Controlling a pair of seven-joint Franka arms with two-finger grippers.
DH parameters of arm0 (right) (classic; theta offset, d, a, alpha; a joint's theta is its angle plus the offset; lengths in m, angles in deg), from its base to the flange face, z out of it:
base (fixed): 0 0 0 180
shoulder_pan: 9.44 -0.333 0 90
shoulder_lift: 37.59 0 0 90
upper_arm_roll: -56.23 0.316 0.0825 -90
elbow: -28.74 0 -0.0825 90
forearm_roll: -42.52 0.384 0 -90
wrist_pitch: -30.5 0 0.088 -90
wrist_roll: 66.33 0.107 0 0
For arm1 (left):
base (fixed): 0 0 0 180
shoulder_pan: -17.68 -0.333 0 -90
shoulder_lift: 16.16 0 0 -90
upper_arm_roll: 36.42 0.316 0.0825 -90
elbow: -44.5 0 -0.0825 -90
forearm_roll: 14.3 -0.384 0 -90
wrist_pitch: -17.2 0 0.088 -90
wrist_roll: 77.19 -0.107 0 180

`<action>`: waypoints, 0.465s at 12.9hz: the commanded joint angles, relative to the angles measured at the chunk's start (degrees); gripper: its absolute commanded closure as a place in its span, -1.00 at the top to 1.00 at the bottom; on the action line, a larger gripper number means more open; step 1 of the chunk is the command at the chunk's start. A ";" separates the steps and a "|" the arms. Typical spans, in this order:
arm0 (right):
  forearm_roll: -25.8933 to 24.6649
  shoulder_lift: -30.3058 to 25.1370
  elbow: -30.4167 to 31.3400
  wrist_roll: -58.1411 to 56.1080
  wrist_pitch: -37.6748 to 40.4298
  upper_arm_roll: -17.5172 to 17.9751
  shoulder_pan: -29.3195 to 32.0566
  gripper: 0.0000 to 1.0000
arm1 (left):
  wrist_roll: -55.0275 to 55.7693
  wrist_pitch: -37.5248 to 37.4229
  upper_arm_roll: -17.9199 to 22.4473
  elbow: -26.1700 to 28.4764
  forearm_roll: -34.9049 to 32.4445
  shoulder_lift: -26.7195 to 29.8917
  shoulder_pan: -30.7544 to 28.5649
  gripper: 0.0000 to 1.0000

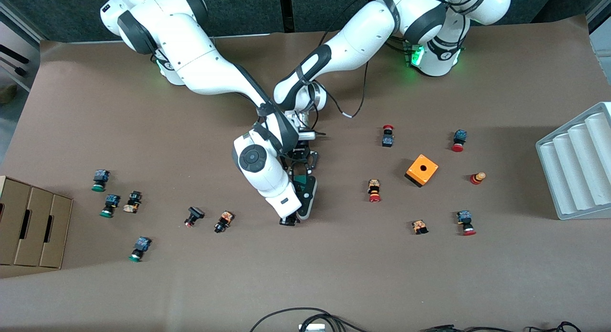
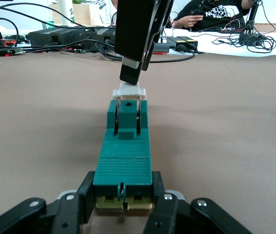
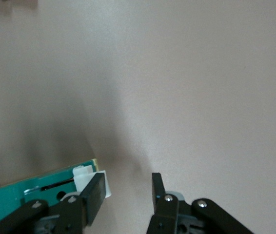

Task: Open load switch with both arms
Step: 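Grip the white handle with the right gripper, holding the base steady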

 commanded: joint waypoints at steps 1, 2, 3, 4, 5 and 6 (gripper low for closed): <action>-0.30 0.00 0.72 0.95 0.64 -0.62 -0.60 -0.13 | 1.14 -0.88 0.51 0.08 -0.84 0.22 1.17 -0.02; -0.38 0.00 0.72 0.95 0.64 -0.62 -0.60 -0.22 | 1.14 -0.88 0.51 0.08 -0.76 0.22 1.26 -0.02; -0.30 0.00 0.72 0.95 0.64 -0.62 -0.60 -0.23 | 1.14 -0.97 0.60 0.00 -0.84 0.22 1.26 -0.02; -0.30 0.00 0.72 0.95 0.64 -0.62 -0.60 -0.24 | 1.14 -0.88 0.60 0.00 -0.84 0.22 1.17 -0.02; -0.30 0.00 1.07 1.03 0.64 -0.62 -0.60 -0.24 | 1.14 -0.88 0.51 0.00 -0.76 0.22 1.17 -0.02; -0.30 0.08 1.25 1.21 0.64 -0.62 -0.60 -0.25 | 1.14 -0.88 0.60 0.08 -0.76 0.22 1.26 -0.02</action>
